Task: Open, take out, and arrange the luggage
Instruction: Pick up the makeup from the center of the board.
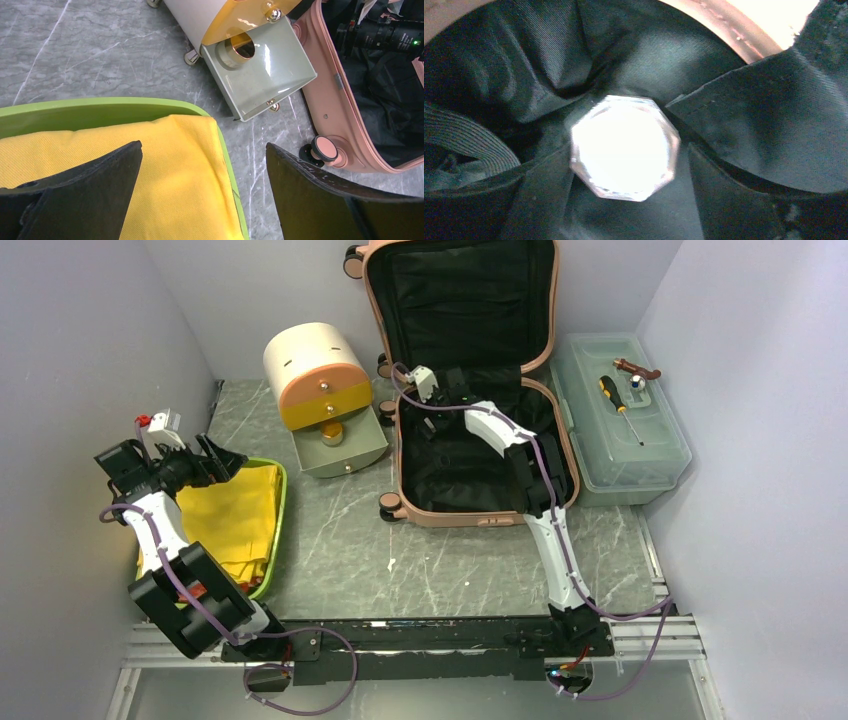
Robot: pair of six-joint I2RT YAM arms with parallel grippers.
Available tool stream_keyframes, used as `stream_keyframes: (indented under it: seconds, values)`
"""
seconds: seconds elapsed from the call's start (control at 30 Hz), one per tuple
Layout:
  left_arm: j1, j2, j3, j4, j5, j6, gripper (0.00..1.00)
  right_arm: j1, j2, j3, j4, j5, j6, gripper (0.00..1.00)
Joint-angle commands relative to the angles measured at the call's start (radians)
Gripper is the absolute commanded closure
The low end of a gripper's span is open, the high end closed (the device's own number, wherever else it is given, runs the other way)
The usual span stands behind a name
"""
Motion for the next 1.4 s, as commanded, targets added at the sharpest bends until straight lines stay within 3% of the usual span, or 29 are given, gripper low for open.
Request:
stream_keyframes:
  seconds: [0.0, 0.23, 0.47, 0.6, 1.07, 1.37]
  values:
    - [0.000, -0.006, 0.004, 0.009, 0.004, 0.006, 0.01, 0.012, 0.004, 0.019, 0.046, 0.084, 0.002, 0.29]
    - [0.000, -0.005, 0.004, 0.009, 0.007, 0.006, 0.01, -0.033, -0.056, 0.034, -0.029, -0.010, 0.135, 0.48]
    - [0.001, -0.005, 0.003, 0.010, 0.010, 0.006, 0.01, -0.175, -0.102, 0.077, -0.093, -0.342, 0.418, 0.51]
    - [0.001, -0.007, 0.001, 0.013, 0.010, 0.005, 0.01, -0.204, -0.136, 0.065, -0.127, -0.454, 0.454, 0.51]
    - [0.001, -0.001, 0.001, 0.014, 0.014, 0.003, 0.01, -0.179, -0.224, -0.048, -0.337, -0.275, 0.190, 0.50]
    - [0.001, -0.007, 0.003, 0.012, 0.013, 0.001, 0.01, -0.138, -0.220, -0.130, -0.305, -0.139, 0.087, 0.45]
